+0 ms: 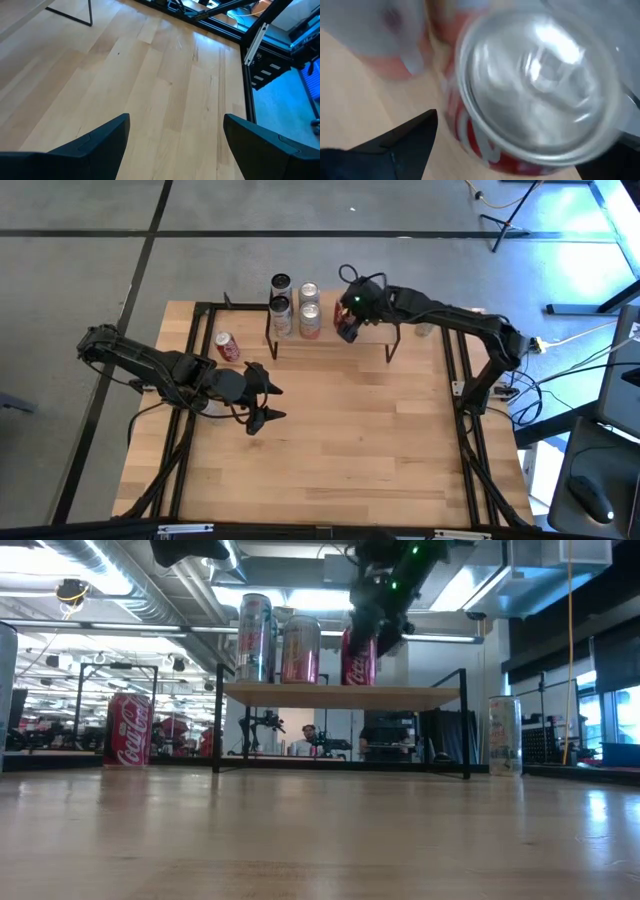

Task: Place canned beverage on shelf
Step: Put the bottom red soda can on the shelf

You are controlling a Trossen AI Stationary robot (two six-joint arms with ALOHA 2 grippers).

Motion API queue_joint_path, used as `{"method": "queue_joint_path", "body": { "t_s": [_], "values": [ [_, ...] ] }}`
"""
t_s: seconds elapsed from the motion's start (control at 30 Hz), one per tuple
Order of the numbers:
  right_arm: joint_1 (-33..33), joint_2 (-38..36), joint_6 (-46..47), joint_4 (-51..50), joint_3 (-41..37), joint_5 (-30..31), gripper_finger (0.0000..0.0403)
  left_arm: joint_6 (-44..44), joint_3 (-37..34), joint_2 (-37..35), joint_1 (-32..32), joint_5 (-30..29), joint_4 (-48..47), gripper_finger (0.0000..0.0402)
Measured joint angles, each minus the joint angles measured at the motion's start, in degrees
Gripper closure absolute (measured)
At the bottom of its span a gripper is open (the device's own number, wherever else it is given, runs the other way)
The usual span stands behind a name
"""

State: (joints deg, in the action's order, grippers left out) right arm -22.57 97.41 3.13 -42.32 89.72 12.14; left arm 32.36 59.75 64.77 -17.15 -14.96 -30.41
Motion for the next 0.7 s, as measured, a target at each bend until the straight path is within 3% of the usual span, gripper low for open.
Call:
{"method": "queue_joint_path", "body": {
  "t_s": [0.2,0.4,0.7],
  "values": [
    [0.1,-3.3,0.9,-7.0,2.1,-1.3,0.0013,0.0,0.0,0.0,0.0,0.0,0.0,0.0083],
    [-0.3,-4.5,1.0,-12.9,0.8,2.6,0.0013,-0.1,0.0,0.0,0.0,-0.8,0.0,0.0083],
    [-2.9,-3.1,-0.4,-4.1,-4.1,4.9,0.0013,-0.1,0.0,0.0,0.0,-0.8,0.0,0.0083]
  ]
}}
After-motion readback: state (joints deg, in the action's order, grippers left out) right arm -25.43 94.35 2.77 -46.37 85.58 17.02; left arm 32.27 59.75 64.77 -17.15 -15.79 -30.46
